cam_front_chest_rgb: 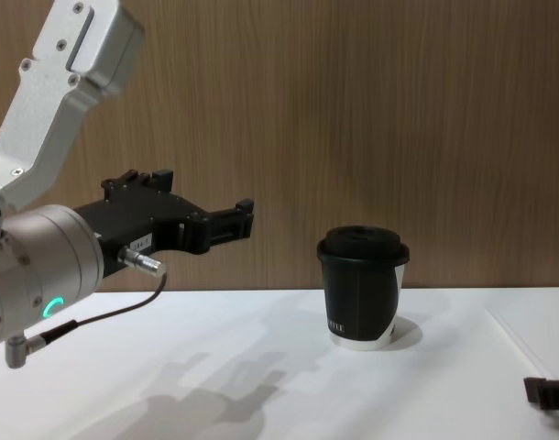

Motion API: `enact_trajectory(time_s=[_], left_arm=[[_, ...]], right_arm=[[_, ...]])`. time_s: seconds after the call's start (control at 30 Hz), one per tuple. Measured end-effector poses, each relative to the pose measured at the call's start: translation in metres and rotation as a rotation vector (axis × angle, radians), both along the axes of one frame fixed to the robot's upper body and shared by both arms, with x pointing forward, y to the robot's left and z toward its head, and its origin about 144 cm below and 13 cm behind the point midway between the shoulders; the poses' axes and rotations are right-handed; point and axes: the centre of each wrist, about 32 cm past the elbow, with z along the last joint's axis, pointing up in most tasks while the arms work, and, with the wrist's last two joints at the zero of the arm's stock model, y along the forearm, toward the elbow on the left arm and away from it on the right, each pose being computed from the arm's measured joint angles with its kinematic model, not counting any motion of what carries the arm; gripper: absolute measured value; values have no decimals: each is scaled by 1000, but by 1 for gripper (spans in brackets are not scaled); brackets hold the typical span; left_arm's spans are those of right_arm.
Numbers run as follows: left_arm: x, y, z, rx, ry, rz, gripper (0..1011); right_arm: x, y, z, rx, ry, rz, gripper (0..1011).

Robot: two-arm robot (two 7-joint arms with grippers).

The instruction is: Pick up the straw with one hand, pass it to the other hand, and insert it into the cup.

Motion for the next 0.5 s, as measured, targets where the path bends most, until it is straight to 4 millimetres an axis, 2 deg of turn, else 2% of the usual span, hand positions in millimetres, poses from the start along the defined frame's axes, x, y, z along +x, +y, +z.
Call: enact_trajectory(time_s=[0.5], left_arm=[[0,0,0,0,0,0,1003]], right_arm=[[-4,-3,-5,-34,-1,9,1001]])
